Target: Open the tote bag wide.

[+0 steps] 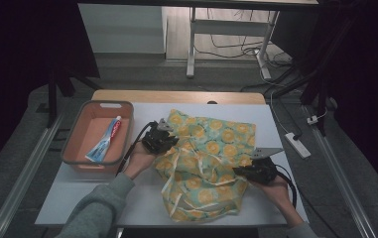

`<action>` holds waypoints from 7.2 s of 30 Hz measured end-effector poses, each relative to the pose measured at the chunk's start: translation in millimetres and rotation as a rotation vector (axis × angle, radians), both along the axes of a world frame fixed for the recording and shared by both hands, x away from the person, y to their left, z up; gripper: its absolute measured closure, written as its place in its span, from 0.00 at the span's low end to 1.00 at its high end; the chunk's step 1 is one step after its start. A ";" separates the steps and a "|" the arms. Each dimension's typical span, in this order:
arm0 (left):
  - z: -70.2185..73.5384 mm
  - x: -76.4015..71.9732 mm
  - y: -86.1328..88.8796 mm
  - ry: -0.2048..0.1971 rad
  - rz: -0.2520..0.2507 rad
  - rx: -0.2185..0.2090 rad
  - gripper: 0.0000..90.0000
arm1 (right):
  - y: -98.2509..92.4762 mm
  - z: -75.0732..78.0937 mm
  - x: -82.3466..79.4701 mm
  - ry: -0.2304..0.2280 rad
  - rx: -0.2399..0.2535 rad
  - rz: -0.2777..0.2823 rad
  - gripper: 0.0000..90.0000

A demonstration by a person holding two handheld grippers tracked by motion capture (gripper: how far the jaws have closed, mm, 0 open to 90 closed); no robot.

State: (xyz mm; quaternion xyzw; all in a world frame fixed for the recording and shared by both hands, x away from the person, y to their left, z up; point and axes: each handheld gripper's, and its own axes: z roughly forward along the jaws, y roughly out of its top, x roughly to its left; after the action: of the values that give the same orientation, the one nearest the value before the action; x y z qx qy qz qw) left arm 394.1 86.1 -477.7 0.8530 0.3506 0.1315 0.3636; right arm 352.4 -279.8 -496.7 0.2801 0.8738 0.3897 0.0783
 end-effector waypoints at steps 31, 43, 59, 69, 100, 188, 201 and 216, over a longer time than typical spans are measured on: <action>5.3 -85.3 23.6 0.033 -0.114 0.040 0.98 | -17.6 15.3 -7.1 -0.039 0.080 -0.028 0.96; 19.2 -71.3 43.6 -0.010 -0.075 -0.043 0.98 | -41.8 37.9 -22.7 -0.069 0.147 -0.074 0.97; 14.5 -72.4 33.2 -0.005 -0.097 -0.016 0.98 | 47.5 63.2 -41.4 -0.151 0.003 0.030 0.31; 16.9 -75.2 39.9 -0.014 -0.096 -0.025 0.98 | 107.5 15.4 -5.1 0.006 -0.235 0.126 0.75; 62.1 -138.3 -56.0 -0.190 -0.414 0.042 0.45 | 87.8 47.3 70.0 0.018 0.020 0.029 0.97; 14.0 -99.0 -26.9 -0.011 -0.224 0.092 0.97 | 39.6 43.4 72.8 0.081 0.099 -0.076 0.97; 16.0 -96.0 27.6 -0.001 -0.110 0.028 1.00 | 24.5 49.9 72.8 0.070 0.137 -0.100 0.97; -6.4 -104.2 65.9 0.057 -0.011 0.059 0.99 | 40.2 38.1 70.8 0.117 0.084 -0.017 0.97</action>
State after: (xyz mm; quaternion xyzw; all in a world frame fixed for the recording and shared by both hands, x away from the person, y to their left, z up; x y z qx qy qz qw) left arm 289.9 152.1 -484.1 0.8686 0.3522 0.1153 0.3288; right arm 423.2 -239.6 -458.7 0.3130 0.8574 0.4082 0.0187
